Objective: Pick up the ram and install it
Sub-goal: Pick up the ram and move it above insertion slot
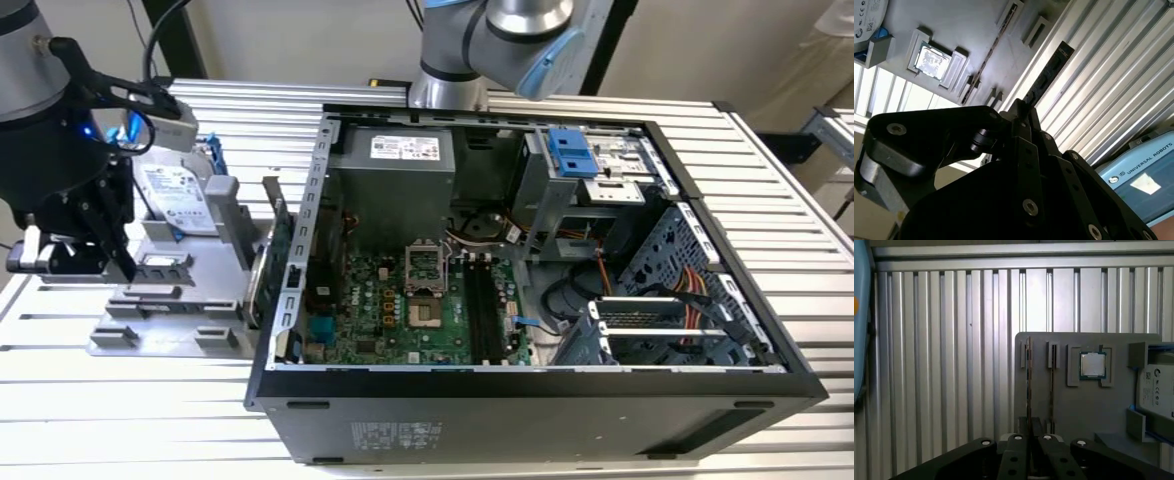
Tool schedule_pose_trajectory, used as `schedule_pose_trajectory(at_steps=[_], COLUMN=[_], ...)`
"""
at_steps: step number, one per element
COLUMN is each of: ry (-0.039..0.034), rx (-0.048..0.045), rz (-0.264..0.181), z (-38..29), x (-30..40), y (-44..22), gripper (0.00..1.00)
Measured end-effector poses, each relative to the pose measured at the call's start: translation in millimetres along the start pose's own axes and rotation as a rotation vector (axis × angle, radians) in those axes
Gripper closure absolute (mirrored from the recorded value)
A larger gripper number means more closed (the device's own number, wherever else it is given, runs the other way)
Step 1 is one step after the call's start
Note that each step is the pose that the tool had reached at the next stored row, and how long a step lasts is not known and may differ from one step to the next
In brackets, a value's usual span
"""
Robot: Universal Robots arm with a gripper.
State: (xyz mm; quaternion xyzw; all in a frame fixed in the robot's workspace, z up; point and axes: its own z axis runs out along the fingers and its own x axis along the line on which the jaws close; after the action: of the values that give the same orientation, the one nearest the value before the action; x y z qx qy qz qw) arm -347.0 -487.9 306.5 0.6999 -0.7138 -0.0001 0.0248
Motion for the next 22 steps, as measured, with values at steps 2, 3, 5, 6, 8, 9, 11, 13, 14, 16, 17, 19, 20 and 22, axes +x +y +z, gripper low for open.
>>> schedule_pose_trajectory(at_steps=[2, 3, 5, 6, 8, 9, 11, 13, 14, 16, 17, 19, 20, 22], ry=[0.0, -0.0001, 0.0, -0.0001, 0.0, -0.0001, 0.0, 0.0, -0.0001, -0.0002, 0.0001, 0.0, -0.0001, -0.0002], rx=[-0.0001, 0.0001, -0.0001, 0.0001, 0.0, 0.0002, 0.0, 0.0, 0.0002, 0.0001, -0.0001, 0.0, 0.0001, 0.0002], rz=[0.0, 0.0, 0.0, 0.0, 0.0, 0.0, 0.0, 0.0, 0.0, 0.0, 0.0, 0.0, 0.0, 0.0], z=[-1.3, -1.9, -3.2, -3.8, -5.1, -5.5, -6.7, -7.8, -8.1, -8.9, -9.4, -10.0, -10.2, -10.6], x=[0.0, 0.1, 0.1, 0.1, 0.2, 0.2, 0.2, 0.3, 0.3, 0.3, 0.3, 0.4, 0.4, 0.4], y=[0.1, 0.1, 0.1, 0.2, 0.2, 0.2, 0.3, 0.3, 0.3, 0.3, 0.3, 0.4, 0.4, 0.4], gripper=[1.0, 1.0, 1.0, 1.0, 1.0, 1.0, 1.0, 1.0, 1.0, 1.0, 1.0, 1.0, 1.0, 1.0])
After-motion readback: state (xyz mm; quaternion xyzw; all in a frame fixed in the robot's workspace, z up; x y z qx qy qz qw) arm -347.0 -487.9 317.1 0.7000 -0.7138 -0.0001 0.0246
